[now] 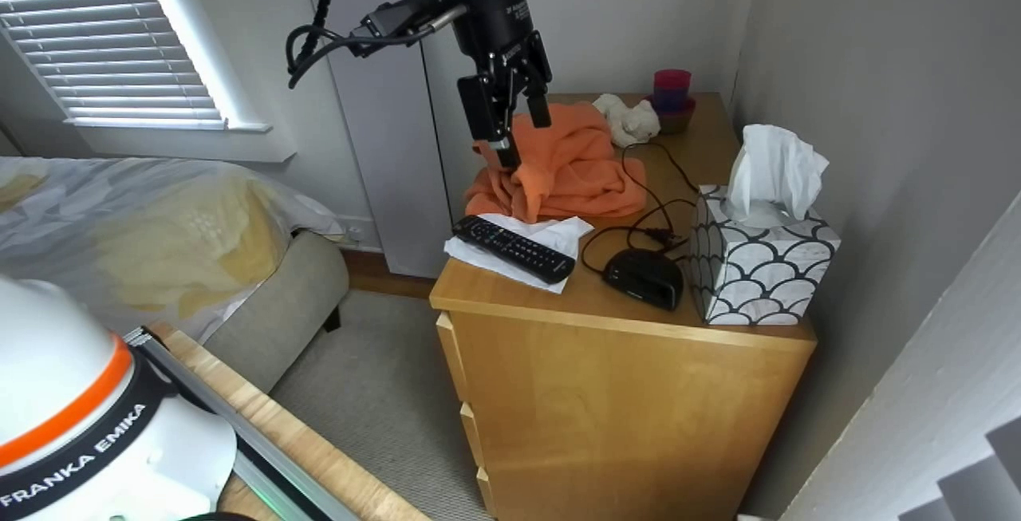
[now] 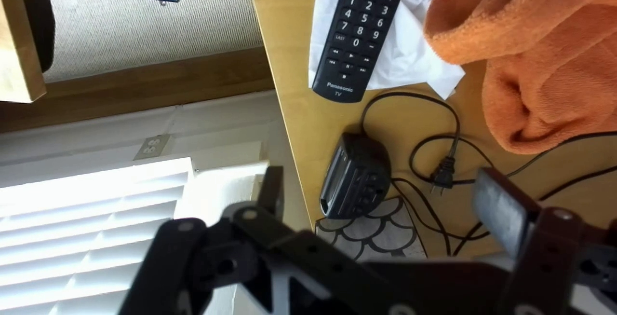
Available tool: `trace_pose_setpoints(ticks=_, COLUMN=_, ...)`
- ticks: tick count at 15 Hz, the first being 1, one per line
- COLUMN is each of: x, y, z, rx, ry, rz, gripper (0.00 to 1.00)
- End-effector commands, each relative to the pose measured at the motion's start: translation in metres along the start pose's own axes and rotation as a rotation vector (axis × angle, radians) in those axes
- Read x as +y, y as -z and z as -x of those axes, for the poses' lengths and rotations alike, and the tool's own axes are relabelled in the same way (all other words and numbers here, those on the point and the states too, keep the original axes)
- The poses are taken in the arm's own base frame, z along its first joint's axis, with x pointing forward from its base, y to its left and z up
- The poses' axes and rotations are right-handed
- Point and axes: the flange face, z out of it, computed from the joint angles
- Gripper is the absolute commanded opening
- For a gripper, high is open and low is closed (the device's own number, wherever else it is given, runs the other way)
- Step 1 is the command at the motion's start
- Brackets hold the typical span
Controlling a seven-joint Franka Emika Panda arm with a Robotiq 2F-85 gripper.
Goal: Move the black object to the left
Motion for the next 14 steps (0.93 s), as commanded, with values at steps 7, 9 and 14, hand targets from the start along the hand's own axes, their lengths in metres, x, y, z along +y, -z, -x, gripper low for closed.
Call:
trace_pose_setpoints(ticks=7, x=-0.014, y=-0.098, z=-0.054, rx=0.023, ry=-0.056, rz=0.081, gripper=1.0)
trace_pose_setpoints(ticks=9, x=-0.017, y=-0.117, z=-0.063, rx=0.034, ry=-0.068, rz=0.08, gripper=1.0)
trace_pose_setpoints(ticks=14, x=-0.03, y=-0.153, z=-0.079, rx=0.039, ry=-0.079, rz=0.079, gripper=1.0)
